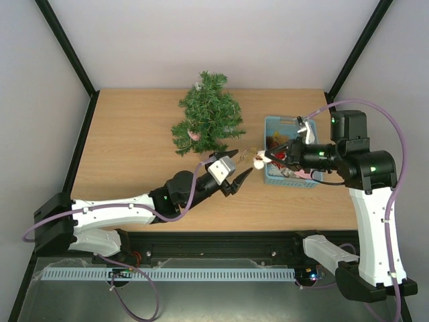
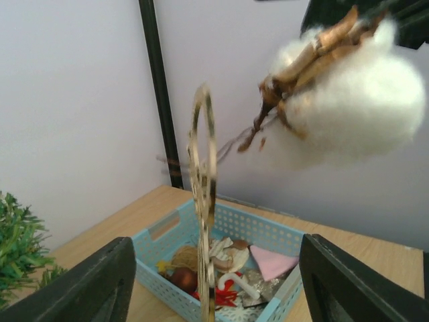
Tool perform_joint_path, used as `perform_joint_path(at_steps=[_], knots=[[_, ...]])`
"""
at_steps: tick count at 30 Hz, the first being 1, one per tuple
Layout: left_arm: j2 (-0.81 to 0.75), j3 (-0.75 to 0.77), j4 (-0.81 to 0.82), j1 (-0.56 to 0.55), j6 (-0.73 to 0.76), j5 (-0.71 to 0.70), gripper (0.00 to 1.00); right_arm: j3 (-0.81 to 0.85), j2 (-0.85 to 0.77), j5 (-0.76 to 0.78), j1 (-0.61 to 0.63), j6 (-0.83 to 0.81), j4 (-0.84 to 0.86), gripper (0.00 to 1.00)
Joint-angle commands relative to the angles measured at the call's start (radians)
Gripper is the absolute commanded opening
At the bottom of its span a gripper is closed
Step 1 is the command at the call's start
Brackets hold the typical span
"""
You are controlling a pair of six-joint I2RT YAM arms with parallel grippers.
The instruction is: Decorate the small christmas tree
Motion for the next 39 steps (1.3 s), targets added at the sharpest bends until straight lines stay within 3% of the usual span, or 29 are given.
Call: perform_joint_path(at_steps=[1,5,8,29,35,39], knots=[[0.018,0.046,0.049,-0.007,-0.020,-0.006,0.61,-0.031,-0.015,-0.031,0.005,0.001,-0.021,0.01],[0.021,0.052,0.044,-0.005,-0.029,-0.016,0.26,-0.045,-0.020,-0.032,0.008,0.001,-0.017,0.01],[0.022,0.056,0.036,-0.004,-0.037,-0.014,0.13,-0.055,-0.024,-0.032,0.009,0.001,-0.013,0.01],[-0.053,0.128,-0.130,0.056,-0.076,-0.108,0.04,-0.098,-0.056,0.017,0.012,-0.011,-0.049,0.01],[-0.154,0.153,-0.290,0.059,-0.111,-0.186,0.04,-0.041,-0.040,0.047,0.012,0.006,-0.021,0.02],[-0.278,0.202,-0.507,0.059,-0.181,-0.196,0.04,0.031,0.010,0.069,0.012,0.020,0.016,0.01]])
